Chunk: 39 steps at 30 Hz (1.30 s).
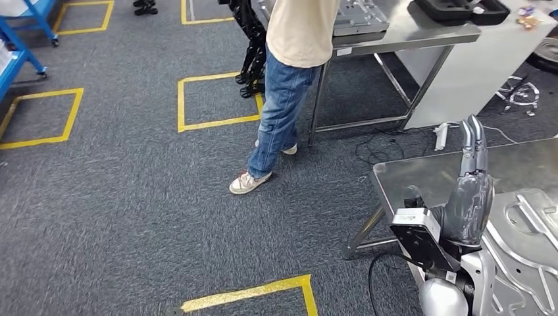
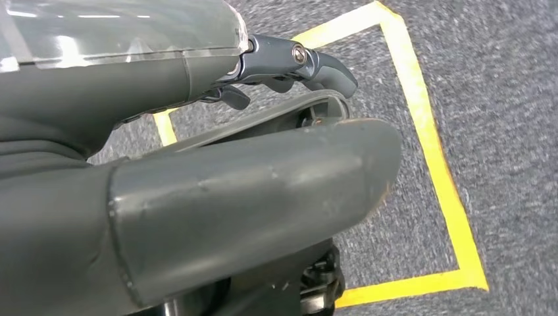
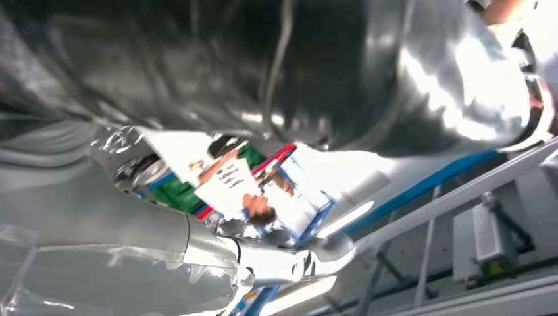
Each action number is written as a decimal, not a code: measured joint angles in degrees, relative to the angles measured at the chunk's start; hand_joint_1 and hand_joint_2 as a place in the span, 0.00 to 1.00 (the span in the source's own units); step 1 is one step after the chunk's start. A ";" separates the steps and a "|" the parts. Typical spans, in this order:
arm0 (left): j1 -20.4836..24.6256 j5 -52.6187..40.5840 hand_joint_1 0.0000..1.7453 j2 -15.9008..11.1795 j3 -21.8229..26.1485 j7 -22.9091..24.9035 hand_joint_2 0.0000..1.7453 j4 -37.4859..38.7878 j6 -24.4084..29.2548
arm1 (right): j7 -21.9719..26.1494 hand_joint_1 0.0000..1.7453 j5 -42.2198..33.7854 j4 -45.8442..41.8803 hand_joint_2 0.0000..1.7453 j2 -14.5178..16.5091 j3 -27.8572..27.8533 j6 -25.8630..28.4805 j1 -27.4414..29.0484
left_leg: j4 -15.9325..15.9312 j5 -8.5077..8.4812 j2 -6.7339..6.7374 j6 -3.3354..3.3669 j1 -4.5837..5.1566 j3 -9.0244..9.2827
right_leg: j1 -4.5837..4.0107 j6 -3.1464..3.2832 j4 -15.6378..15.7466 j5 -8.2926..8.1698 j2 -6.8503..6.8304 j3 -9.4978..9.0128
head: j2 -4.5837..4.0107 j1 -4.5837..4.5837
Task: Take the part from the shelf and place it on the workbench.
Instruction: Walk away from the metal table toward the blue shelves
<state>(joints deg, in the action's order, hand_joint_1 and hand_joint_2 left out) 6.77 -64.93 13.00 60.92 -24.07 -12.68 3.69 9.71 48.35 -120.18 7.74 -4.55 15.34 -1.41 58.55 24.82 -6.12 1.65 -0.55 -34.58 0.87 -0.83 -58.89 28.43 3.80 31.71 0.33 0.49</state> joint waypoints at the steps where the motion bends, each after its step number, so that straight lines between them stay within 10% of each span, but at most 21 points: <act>1: -0.02 0.01 0.00 0.00 0.08 0.01 0.00 0.00 -0.02 | -0.02 0.00 0.00 -0.01 0.00 0.00 0.01 0.00 -0.04 | -0.03 -0.17 -0.61 -0.40 -0.02 -0.23 | -0.10 0.07 0.21 -0.03 -0.25 -0.01 | 0.00 0.00; 4: -0.35 0.01 0.00 -0.07 0.27 0.03 0.00 -0.03 -0.02 | -0.02 0.00 0.01 -0.02 0.00 0.09 0.16 -0.08 -0.35 | 1.09 0.56 0.45 -1.36 0.02 -1.10 | 0.20 0.99 0.85 -0.54 -2.16 -0.32 | 0.00 -0.07; 8: -0.15 -0.15 0.00 -0.11 0.36 0.04 1.00 -0.04 -0.02 | -0.03 0.00 0.03 0.01 0.00 0.23 0.36 -0.15 -0.30 | 13.28 6.91 5.24 -1.97 -0.05 -6.53 | -0.08 1.76 1.12 -0.61 -5.38 -0.43 | 0.00 -0.31; 10: -0.21 -0.31 0.00 -0.11 0.37 -0.07 1.00 -0.04 -0.03 | -0.03 0.00 0.04 0.01 0.00 0.24 0.36 -0.15 -0.28 | 14.48 6.45 5.70 -2.01 -0.09 -6.76 | -0.20 1.78 1.02 -0.44 -6.97 -0.46 | 0.00 -0.31; 15: 0.07 -0.48 0.00 -0.15 0.37 -0.64 1.00 -0.04 0.04 | 0.02 0.00 -0.04 0.01 0.00 0.24 0.36 -0.01 -0.26 | 0.26 1.31 9.99 -0.65 0.89 0.85 | -0.67 0.91 0.51 0.35 -10.06 -0.81 | 0.00 -0.28; 17: 0.09 -0.68 0.00 -0.16 0.37 -0.87 1.00 -0.04 0.30 | 0.10 0.00 -0.14 0.01 0.00 0.26 0.37 0.04 -0.27 | -0.03 1.25 8.96 -0.02 1.02 0.73 | -0.79 0.45 0.62 0.45 -11.22 -1.00 | 0.00 -0.27; 20: -0.16 -1.01 0.00 -0.17 0.37 -1.24 1.00 -0.06 0.92 | 0.16 0.00 -0.26 -0.04 0.00 0.28 0.38 0.13 -0.26 | -0.78 0.72 7.17 0.91 0.57 0.94 | -0.41 -0.53 -1.64 2.43 -8.41 -0.32 | 0.00 -0.26; 24: 0.12 -1.04 0.00 -0.17 0.37 -1.67 1.00 -0.06 1.28 | 0.16 0.00 -0.51 -0.14 0.00 0.28 0.38 0.20 0.52 | -0.81 0.49 4.56 1.39 0.46 0.89 | -0.12 -1.00 -14.62 8.06 -4.00 6.25 | 0.00 -0.25; 26: 0.08 -1.03 0.00 -0.17 0.37 -1.94 1.00 -0.05 1.27 | 0.16 0.00 -0.69 -0.14 0.00 0.28 0.37 0.20 0.78 | -0.56 0.54 2.98 1.33 0.48 0.90 | -0.12 -0.81 -13.75 5.68 -3.74 6.44 | 0.00 -0.25; 29: 0.16 -1.04 0.00 -0.12 0.37 -2.20 1.00 -0.05 1.36 | 0.25 0.00 -0.84 -0.19 0.00 0.28 0.36 0.25 0.86 | -0.11 0.68 0.76 0.96 0.46 0.72 | -0.02 -0.04 -3.18 -0.14 -0.39 2.13 | 0.00 -0.25; 31: 0.21 -1.05 0.00 -0.06 0.37 -2.22 1.00 -0.04 1.46 | 0.37 0.00 -0.90 -0.31 0.00 0.28 0.36 0.32 0.98 | 0.01 0.57 -0.45 0.33 0.24 0.23 | -0.11 0.30 -0.26 -0.62 1.34 1.07 | 0.00 -0.24; 33: 0.10 -1.05 0.00 -0.10 0.37 -2.23 1.00 -0.06 1.54 | 0.45 0.00 -0.94 -0.41 0.00 0.28 0.36 0.35 1.04 | -0.05 0.40 -1.42 -0.44 -0.01 -0.12 | -0.13 0.63 0.24 -0.78 0.26 0.91 | 0.00 -0.22; 39: 0.22 -1.09 0.00 -0.17 0.35 -2.36 1.00 -0.11 1.62 | 0.52 0.00 -0.96 -0.48 0.00 0.49 0.36 0.41 1.23 | 13.47 7.34 5.29 -1.94 -0.06 -6.60 | 0.02 1.93 1.23 -0.91 -4.85 0.07 | 0.00 -0.64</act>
<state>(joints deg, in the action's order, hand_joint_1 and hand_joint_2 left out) 6.99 -66.02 12.83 61.28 -26.43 -12.79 5.31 10.23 47.39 -120.66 8.22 -4.20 15.75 -0.18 72.02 32.16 -0.83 -0.30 -0.61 -41.18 0.89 1.10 -57.66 27.52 -1.05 31.78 0.33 -0.16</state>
